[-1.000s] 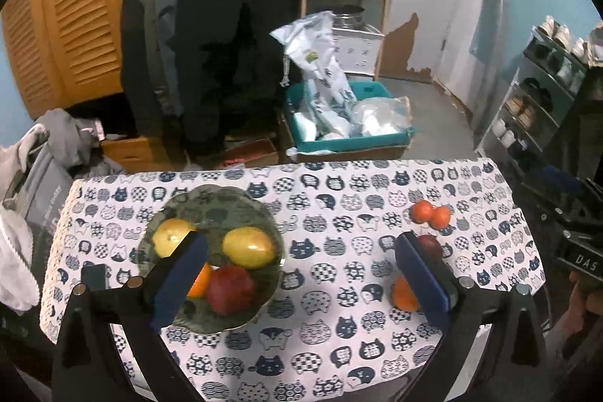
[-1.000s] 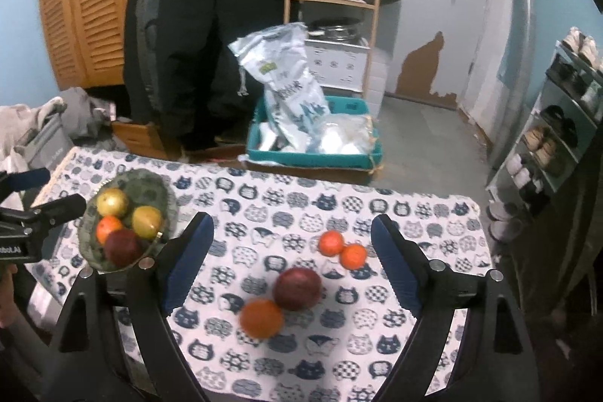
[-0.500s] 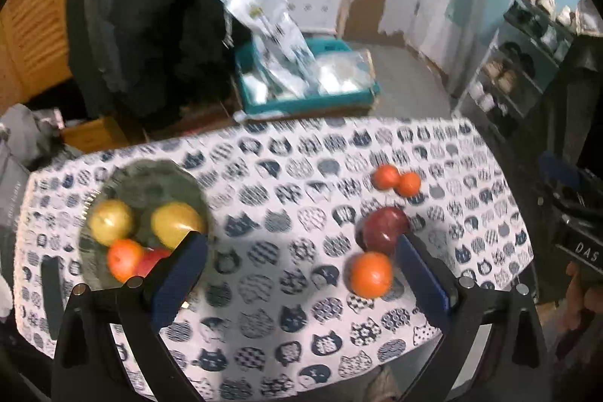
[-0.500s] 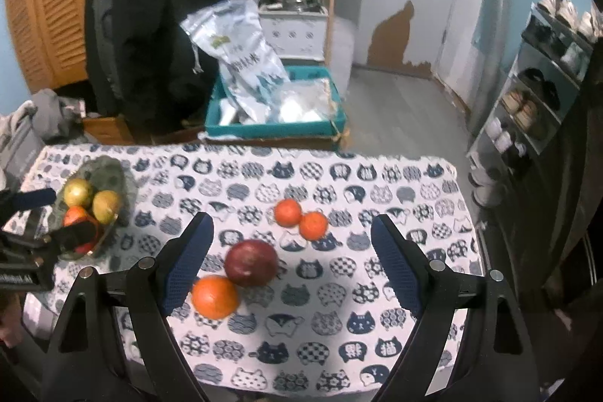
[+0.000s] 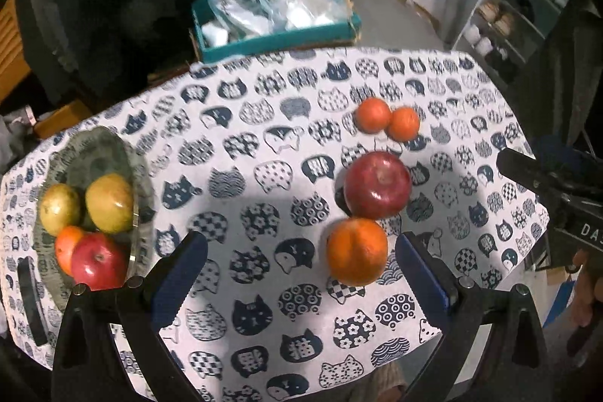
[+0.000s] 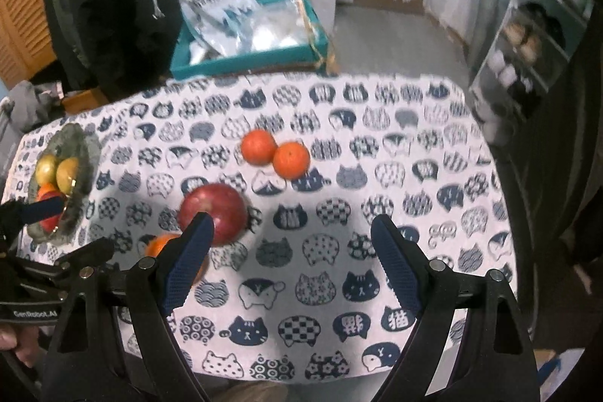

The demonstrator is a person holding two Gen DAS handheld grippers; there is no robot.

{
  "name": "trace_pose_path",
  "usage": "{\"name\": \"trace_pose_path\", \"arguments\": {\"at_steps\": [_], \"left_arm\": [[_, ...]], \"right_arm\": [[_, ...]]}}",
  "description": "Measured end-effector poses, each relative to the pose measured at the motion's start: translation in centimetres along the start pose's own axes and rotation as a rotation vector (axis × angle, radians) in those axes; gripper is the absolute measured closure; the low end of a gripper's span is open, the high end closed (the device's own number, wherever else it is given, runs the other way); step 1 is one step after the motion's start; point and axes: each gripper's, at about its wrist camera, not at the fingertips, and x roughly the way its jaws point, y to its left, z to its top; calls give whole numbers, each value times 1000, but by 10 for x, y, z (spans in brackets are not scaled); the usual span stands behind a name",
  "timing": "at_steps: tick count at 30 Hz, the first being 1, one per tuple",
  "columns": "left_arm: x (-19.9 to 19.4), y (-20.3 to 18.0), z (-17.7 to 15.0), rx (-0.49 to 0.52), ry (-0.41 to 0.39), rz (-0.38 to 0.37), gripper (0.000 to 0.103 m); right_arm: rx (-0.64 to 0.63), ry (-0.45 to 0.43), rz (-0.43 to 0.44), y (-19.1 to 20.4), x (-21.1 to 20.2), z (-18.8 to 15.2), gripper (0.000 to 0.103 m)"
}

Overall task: Organize fruits
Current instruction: 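Lower the left tool onto the large orange while the right tool approaches the dark red apple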

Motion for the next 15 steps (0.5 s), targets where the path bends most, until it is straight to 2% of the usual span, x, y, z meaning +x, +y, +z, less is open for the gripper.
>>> {"name": "trace_pose_path", "arguments": {"at_steps": [15], "left_arm": [[61,-25,-10,17,132,-35,2]], "right_arm": [[41,133,-17,-16,50,-22,18]]}}
